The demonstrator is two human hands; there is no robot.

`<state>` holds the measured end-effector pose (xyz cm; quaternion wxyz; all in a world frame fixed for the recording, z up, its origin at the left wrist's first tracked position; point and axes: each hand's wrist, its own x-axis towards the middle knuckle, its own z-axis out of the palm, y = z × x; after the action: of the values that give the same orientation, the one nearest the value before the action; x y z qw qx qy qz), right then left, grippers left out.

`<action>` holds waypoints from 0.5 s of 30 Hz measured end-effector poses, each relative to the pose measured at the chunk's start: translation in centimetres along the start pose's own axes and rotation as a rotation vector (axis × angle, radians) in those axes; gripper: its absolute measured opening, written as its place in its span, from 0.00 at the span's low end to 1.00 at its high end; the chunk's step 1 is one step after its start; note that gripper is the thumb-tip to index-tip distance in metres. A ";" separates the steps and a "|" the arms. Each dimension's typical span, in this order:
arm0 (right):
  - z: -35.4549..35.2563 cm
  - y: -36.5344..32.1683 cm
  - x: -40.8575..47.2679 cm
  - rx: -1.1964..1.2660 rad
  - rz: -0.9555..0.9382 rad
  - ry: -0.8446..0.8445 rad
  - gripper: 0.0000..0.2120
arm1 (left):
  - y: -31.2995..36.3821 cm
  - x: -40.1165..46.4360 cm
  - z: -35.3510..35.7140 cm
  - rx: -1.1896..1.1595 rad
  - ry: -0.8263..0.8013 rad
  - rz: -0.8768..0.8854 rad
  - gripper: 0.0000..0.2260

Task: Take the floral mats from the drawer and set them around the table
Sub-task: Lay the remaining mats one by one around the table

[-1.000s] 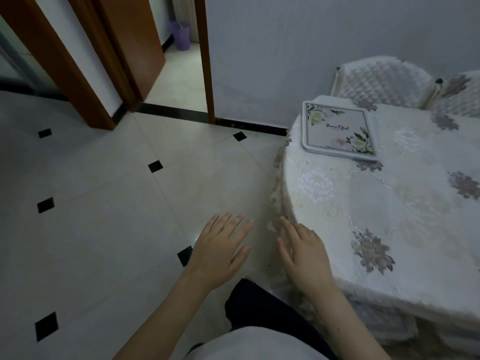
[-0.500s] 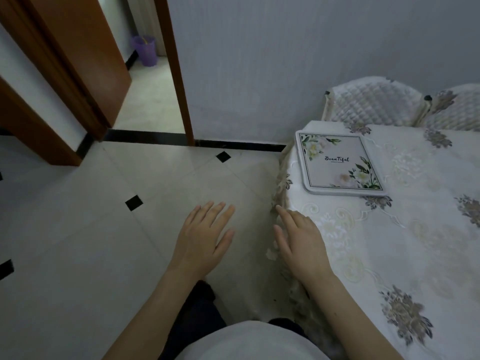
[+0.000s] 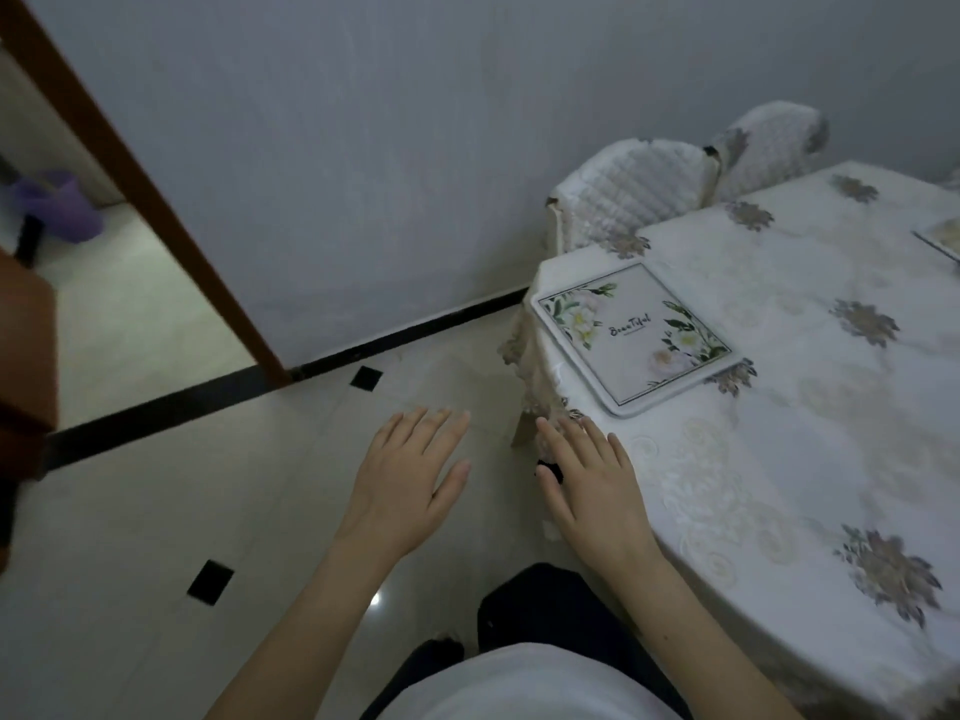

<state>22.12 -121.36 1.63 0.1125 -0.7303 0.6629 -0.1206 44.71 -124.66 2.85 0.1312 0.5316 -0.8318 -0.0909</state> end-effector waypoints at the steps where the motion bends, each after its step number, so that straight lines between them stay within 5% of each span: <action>1: 0.0 -0.1 0.5 -0.001 0.027 0.008 0.26 | -0.3 1.1 0.1 -0.012 -0.010 0.024 0.23; 15: 0.0 6.3 15.4 0.027 0.320 0.087 0.25 | -2.8 23.1 3.5 -0.069 -0.141 0.322 0.22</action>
<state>17.63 -137.24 -0.01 0.1112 -0.6079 0.7733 -0.1417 36.79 -146.77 1.51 0.1034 0.3792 -0.9096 -0.1343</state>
